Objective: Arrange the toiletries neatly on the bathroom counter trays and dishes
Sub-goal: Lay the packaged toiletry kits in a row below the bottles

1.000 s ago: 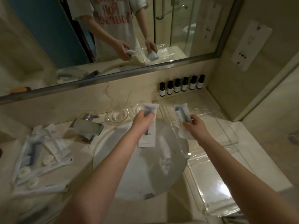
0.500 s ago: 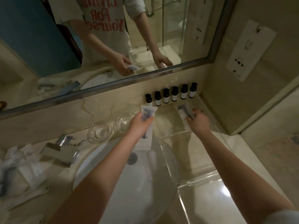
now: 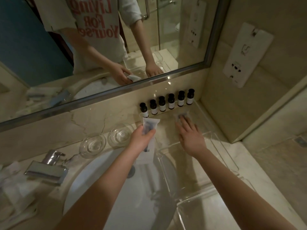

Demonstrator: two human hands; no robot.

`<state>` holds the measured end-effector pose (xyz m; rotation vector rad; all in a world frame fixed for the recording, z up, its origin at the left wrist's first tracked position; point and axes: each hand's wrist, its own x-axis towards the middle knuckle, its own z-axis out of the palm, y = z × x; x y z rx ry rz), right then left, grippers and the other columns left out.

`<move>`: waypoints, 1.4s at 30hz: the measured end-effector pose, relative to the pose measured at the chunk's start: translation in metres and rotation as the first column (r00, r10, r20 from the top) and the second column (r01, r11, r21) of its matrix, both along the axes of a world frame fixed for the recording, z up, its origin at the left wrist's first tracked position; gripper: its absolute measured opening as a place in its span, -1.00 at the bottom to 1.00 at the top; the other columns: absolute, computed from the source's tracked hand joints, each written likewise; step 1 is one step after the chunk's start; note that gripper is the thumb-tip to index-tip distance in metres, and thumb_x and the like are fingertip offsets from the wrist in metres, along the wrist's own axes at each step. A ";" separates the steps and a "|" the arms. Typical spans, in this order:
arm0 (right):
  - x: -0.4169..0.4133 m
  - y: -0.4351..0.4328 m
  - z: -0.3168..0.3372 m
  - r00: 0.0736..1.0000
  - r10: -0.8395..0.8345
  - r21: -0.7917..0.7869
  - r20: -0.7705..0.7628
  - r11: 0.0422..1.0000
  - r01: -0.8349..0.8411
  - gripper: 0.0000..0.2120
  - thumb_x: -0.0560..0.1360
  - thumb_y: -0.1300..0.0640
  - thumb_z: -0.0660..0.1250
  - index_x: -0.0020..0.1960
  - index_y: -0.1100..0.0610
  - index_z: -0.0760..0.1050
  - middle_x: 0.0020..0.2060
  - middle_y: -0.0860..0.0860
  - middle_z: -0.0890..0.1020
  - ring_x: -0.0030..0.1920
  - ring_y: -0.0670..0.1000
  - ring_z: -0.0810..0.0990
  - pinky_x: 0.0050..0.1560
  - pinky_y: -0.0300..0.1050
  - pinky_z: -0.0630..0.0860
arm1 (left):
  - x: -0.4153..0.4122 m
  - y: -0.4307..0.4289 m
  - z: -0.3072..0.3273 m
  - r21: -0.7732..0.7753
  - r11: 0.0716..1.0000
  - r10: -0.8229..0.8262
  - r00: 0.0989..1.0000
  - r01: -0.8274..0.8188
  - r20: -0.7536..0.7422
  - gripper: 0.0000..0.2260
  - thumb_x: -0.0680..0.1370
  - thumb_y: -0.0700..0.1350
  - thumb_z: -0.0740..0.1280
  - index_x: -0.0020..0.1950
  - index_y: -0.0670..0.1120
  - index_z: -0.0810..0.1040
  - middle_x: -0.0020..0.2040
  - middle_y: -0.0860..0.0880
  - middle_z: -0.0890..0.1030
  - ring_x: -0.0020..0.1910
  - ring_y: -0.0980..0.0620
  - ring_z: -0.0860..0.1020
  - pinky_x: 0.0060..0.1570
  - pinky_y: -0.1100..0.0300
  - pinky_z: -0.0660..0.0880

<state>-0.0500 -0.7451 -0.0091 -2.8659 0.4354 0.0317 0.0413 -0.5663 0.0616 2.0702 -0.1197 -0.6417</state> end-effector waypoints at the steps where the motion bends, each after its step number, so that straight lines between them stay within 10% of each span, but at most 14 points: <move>1: 0.000 -0.003 0.001 1.000 -0.012 0.012 0.008 1.000 0.012 -0.50 0.61 0.04 0.02 0.52 0.03 0.02 0.55 -0.03 -0.07 0.54 0.05 -0.13 0.50 0.15 0.01 | 0.000 -0.002 0.001 -0.001 1.000 0.001 1.000 -0.001 -0.002 -0.72 0.54 -0.01 0.30 0.17 -0.13 0.49 0.11 -0.10 0.59 0.03 -0.04 0.56 -0.39 0.28 0.37; 17: 0.001 -0.060 0.007 1.000 -0.011 0.050 0.009 0.999 0.010 -0.56 0.60 0.07 0.09 0.47 0.01 0.20 0.54 -0.02 0.04 0.54 0.02 -0.05 0.49 0.15 0.06 | 0.001 -0.023 0.008 -0.102 0.994 0.028 0.997 -0.035 -0.069 -0.72 0.54 0.01 0.30 0.16 -0.13 0.49 0.08 -0.06 0.59 0.05 -0.02 0.55 -0.02 0.12 0.48; 23: -0.007 -0.004 0.019 0.918 -0.055 0.159 0.393 0.987 -0.009 -0.64 0.52 0.03 0.14 0.23 0.14 0.48 0.14 0.14 0.59 0.13 0.18 0.56 0.09 0.07 0.50 | 0.001 -0.030 0.016 -0.278 0.945 0.154 0.984 -0.172 -0.088 -0.87 0.53 -0.10 0.34 -0.18 -0.11 0.50 -0.22 0.00 0.58 -0.22 0.06 0.54 -0.26 0.23 0.42; 27: -0.007 0.038 0.036 0.954 -0.256 0.797 0.155 0.603 0.032 -0.70 0.51 0.02 0.32 0.21 0.09 0.49 -0.14 0.03 0.64 -0.16 -0.04 0.59 -0.12 -0.20 0.51 | 0.000 -0.042 0.020 -0.344 0.909 0.202 0.970 -0.236 -0.132 -0.90 0.52 -0.13 0.35 -0.13 -0.14 0.53 -0.22 -0.02 0.59 -0.24 0.05 0.55 -0.24 0.21 0.46; 32: -0.005 0.037 0.042 0.904 -0.419 0.917 0.081 0.388 0.098 -0.97 0.50 0.23 0.33 -0.06 0.14 0.51 -0.30 0.03 0.58 -0.32 -0.06 0.55 -0.26 -0.21 0.48 | -0.004 -0.058 0.012 -0.331 0.907 0.205 0.959 -0.261 -0.196 -0.89 0.51 -0.12 0.36 -0.13 -0.15 0.50 -0.22 -0.06 0.57 -0.23 0.01 0.54 -0.18 0.14 0.47; 42: -0.016 -0.037 0.029 0.887 -0.346 0.260 0.306 0.927 0.272 -0.70 0.43 0.24 0.33 0.16 0.17 0.55 -0.04 0.15 0.64 -0.06 0.19 0.58 -0.11 -0.04 0.50 | -0.001 -0.093 -0.015 -0.116 0.963 0.195 0.927 -0.243 -0.321 -0.83 0.50 -0.24 0.36 0.04 -0.20 0.45 -0.02 -0.17 0.51 -0.06 -0.08 0.48 -0.16 0.12 0.41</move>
